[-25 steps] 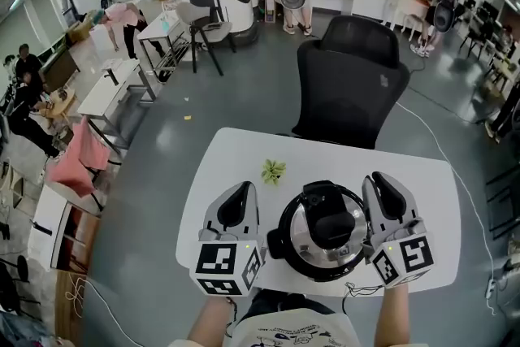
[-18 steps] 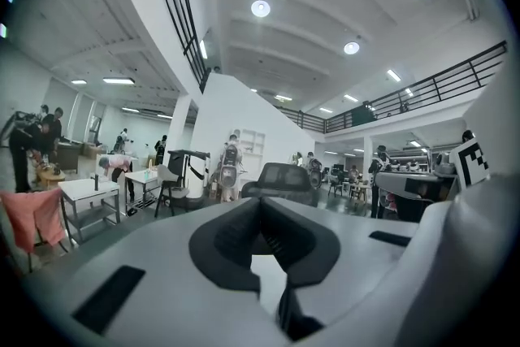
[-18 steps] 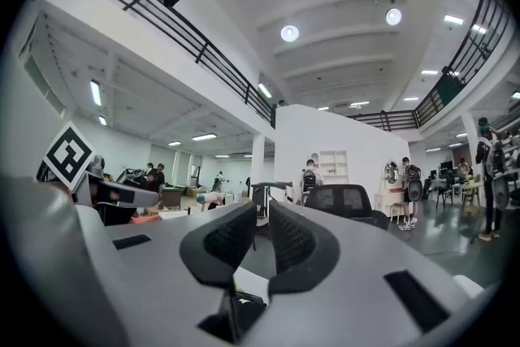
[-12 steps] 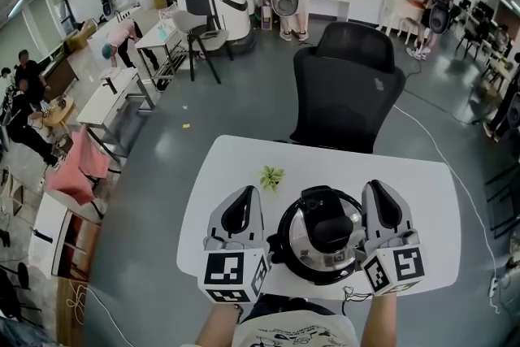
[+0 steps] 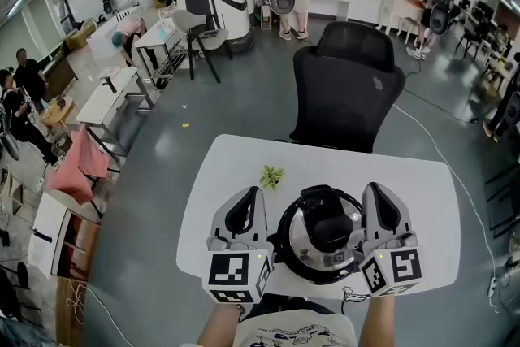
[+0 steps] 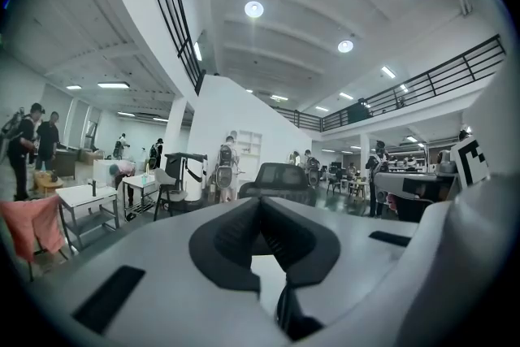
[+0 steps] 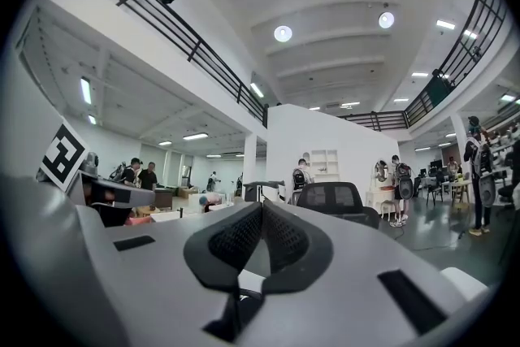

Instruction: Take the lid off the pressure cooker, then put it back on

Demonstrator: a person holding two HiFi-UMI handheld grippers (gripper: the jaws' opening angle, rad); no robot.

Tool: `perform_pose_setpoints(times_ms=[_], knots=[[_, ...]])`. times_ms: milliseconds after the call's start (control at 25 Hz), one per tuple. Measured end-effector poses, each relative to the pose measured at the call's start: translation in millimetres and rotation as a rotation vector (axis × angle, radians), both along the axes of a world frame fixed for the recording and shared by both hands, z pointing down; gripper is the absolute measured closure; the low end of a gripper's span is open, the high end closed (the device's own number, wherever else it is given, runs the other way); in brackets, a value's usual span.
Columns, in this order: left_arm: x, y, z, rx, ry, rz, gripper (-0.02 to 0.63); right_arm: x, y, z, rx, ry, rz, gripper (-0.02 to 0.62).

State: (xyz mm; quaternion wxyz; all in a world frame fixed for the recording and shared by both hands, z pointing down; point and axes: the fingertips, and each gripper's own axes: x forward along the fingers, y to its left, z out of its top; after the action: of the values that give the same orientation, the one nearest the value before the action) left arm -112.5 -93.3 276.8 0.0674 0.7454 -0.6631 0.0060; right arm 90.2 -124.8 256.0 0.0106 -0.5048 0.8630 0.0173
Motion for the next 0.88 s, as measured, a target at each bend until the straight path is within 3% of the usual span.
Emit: perform_pose_setpoints(times_ms=[880], knots=[[2.6, -0.3, -1.0, -0.003, 0.009, -0.002, 0.592, 7.1, -2.1, 4.8, -0.018, 0.005, 0.026, 0.580]])
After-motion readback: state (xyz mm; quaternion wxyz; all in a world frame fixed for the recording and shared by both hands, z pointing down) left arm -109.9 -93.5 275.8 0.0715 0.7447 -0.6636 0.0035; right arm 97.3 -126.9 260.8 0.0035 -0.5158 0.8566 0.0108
